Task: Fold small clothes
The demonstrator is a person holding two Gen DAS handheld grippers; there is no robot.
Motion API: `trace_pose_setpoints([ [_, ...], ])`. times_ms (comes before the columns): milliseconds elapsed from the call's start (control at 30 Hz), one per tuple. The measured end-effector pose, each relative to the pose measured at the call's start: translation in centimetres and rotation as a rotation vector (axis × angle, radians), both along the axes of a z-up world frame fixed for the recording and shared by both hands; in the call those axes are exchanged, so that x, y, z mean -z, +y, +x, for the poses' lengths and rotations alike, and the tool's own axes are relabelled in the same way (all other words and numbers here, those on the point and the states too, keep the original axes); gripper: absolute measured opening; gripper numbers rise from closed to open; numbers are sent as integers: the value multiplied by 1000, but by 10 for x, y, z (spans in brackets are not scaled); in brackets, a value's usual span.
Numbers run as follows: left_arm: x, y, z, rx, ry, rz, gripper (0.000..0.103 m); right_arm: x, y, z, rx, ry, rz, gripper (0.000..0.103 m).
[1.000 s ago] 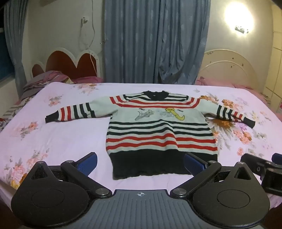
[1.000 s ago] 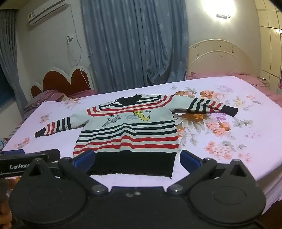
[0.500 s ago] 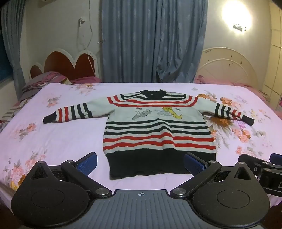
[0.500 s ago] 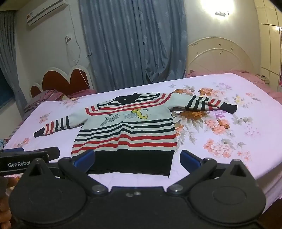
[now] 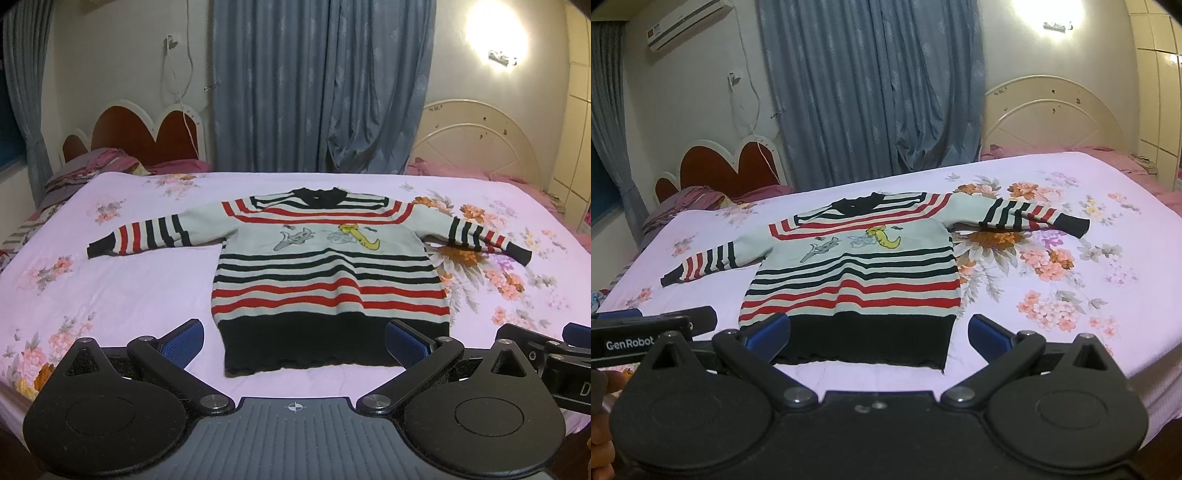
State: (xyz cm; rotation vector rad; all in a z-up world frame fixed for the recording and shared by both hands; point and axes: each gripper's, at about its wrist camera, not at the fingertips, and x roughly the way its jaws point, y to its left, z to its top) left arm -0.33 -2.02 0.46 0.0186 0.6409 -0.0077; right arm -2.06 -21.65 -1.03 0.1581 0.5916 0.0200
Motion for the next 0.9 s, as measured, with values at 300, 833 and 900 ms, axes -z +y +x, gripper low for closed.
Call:
trace_pose_setpoints([
  [300,1,-1,0,0,1,0,103,1,1,0,0,0,0,102],
  [833,8,-7,5,-4,11,-6,103,5,0,3,0,5,1,102],
  [900,9,-8,5,-2,13,-4,103,5,0,3,0,6,2,102],
])
